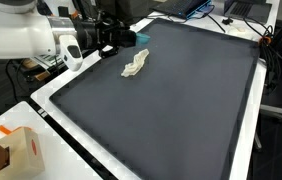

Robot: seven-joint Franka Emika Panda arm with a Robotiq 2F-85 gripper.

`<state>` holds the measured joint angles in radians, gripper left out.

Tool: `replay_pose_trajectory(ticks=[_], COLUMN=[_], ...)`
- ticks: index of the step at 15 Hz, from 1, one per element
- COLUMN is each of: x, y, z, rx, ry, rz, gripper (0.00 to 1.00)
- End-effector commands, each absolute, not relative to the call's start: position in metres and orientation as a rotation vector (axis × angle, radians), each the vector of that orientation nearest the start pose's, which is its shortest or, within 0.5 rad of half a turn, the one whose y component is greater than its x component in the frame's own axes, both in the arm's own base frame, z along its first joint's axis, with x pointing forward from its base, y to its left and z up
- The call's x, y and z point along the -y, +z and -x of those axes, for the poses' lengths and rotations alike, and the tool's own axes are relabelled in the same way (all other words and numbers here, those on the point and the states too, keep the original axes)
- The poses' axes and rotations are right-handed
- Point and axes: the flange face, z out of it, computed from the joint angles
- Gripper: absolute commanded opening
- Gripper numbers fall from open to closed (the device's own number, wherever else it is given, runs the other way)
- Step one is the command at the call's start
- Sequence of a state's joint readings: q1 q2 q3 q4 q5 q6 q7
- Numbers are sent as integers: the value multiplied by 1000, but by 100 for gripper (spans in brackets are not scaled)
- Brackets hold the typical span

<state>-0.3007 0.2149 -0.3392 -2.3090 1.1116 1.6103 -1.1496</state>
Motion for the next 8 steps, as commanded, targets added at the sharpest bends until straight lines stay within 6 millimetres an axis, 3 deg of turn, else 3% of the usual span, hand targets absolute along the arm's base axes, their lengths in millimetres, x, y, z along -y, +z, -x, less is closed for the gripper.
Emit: replay_pose_trajectory(ticks=[1,8], x=[209,217], y=[251,252], z=[-417,-416], rx=[-220,-406], ry=[-285,-253], rz=[1957,2027], gripper=[25,25])
